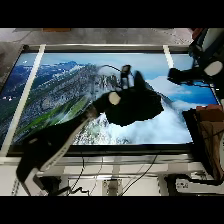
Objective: Fold the clothes and pants, and hang the long-sleeved shirts on hangers.
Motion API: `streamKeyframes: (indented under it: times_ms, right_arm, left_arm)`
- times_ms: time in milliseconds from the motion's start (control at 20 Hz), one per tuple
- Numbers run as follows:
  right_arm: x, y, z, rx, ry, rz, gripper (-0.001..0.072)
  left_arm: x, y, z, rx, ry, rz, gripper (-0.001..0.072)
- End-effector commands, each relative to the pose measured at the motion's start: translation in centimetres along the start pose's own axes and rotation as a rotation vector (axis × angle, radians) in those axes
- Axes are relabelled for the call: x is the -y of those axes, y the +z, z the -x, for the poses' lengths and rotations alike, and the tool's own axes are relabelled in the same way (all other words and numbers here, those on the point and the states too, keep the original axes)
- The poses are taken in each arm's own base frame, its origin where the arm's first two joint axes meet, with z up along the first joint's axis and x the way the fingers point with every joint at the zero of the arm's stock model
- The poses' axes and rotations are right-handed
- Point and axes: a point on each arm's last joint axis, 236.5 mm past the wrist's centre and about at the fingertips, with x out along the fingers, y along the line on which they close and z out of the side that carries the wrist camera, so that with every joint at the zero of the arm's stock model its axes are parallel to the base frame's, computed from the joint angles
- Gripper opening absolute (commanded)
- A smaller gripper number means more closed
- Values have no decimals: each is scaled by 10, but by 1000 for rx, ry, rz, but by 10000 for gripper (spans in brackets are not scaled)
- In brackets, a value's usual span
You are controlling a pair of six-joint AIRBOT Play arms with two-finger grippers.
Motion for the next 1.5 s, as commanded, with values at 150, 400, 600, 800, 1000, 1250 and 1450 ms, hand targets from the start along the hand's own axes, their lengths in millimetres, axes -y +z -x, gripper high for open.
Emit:
streamKeyframes:
  times_ms: [150,400,600,800,1000,1250,1450]
  right_arm:
    - [58,-8,-5,-38,-75,3,576]
    - [25,-56,-60,-240,164,1,577]
    - [29,-99,-112,-389,232,-70,711]
    - [38,-103,-150,-356,131,11,711]
    - [66,-83,-161,-274,8,-109,703]
    - [53,-151,-159,-600,150,-201,691]
    - [-23,-179,-146,-761,520,-252,683]
  left_arm:
    - [30,2,-9,0,-53,-28,702]
    - [-3,50,35,1,28,-141,701]
    - [-40,59,64,-81,72,-110,701]
    - [-65,56,76,-138,101,-81,701]
    - [-70,53,79,-162,106,-75,701]
    - [-70,51,79,-169,105,-74,701]
    - [-70,51,79,-169,106,-75,701]
